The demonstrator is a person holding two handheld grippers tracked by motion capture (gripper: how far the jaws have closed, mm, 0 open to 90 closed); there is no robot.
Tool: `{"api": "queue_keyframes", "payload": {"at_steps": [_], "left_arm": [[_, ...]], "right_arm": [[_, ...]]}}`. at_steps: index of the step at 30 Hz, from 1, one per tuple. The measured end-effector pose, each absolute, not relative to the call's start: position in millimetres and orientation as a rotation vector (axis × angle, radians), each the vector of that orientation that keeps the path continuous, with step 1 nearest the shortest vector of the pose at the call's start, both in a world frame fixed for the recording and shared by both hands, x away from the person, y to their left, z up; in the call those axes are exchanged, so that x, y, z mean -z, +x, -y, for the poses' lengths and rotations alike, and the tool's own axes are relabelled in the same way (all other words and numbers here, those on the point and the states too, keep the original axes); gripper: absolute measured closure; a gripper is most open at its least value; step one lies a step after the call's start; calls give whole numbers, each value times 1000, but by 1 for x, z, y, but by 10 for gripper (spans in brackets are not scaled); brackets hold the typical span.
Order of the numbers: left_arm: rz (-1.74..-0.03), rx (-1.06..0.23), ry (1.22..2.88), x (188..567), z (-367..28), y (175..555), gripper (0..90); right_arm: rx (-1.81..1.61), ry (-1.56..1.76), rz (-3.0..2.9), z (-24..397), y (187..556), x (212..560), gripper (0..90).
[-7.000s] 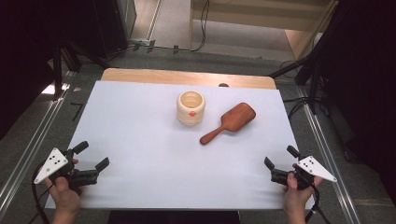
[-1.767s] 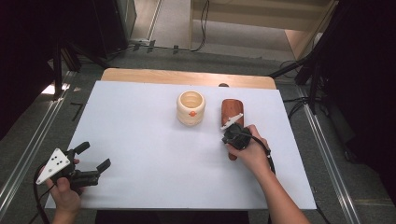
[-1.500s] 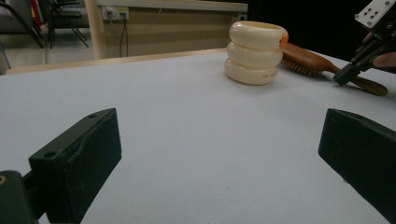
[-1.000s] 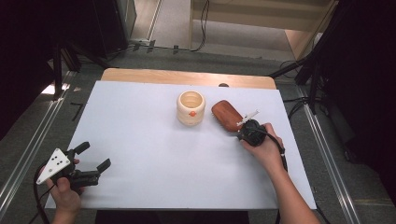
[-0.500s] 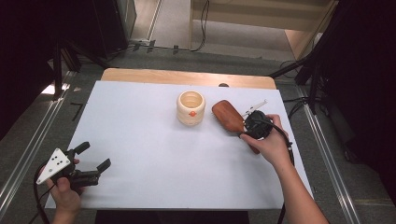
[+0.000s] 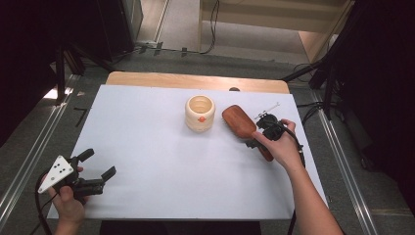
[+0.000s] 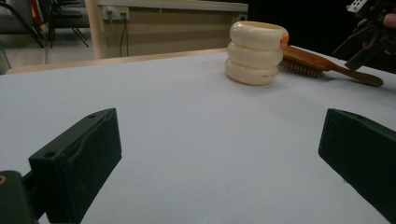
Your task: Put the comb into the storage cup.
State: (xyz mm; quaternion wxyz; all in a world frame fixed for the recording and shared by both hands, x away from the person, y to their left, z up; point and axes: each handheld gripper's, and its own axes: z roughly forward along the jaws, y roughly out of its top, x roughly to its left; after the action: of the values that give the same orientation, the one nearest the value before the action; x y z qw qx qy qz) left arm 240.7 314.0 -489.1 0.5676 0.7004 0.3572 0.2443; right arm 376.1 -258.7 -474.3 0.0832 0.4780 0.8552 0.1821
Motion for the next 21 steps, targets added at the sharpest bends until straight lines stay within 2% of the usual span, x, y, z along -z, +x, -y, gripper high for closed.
{"api": "queue_keyframes", "payload": {"at_steps": [2, 3, 4, 5, 7, 9, 10, 11, 12, 13, 16, 19, 21], "left_arm": [[-839, -574, 1646, 489, -314, 241, 1], [-839, -574, 1646, 489, -314, 241, 0], [-839, -574, 1646, 489, -314, 241, 0], [-839, -574, 1646, 489, -314, 241, 1], [-838, -575, 1646, 489, -314, 241, 1], [-838, -575, 1646, 489, -314, 241, 0], [-838, -575, 1646, 489, -314, 241, 1], [-838, -575, 1646, 489, -314, 241, 1], [-838, -575, 1646, 489, -314, 241, 1], [-838, -574, 1646, 489, -314, 241, 1], [-838, -575, 1647, 489, -314, 241, 0], [-837, -576, 1649, 489, -314, 241, 0], [-836, -577, 1649, 489, -314, 241, 0]], "right_arm": [[-517, 1432, -2567, 256, 378, 478, 0], [-506, 1434, -2564, 255, 379, 480, 38], [-506, 1434, -2564, 255, 379, 480, 38], [-491, 1448, -2557, 253, 380, 482, 123], [-468, 1440, -2565, 251, 380, 484, 204], [-451, 1431, -2565, 249, 380, 486, 278], [-451, 1431, -2565, 249, 380, 486, 278], [-442, 1437, -2564, 248, 380, 487, 386], [-442, 1437, -2564, 248, 380, 487, 386], [-434, 1429, -2570, 249, 380, 488, 453], [-451, 1430, -2579, 248, 380, 488, 525], [-449, 1441, -2579, 248, 380, 487, 641], [-470, 1467, -2571, 250, 380, 487, 664]]}}
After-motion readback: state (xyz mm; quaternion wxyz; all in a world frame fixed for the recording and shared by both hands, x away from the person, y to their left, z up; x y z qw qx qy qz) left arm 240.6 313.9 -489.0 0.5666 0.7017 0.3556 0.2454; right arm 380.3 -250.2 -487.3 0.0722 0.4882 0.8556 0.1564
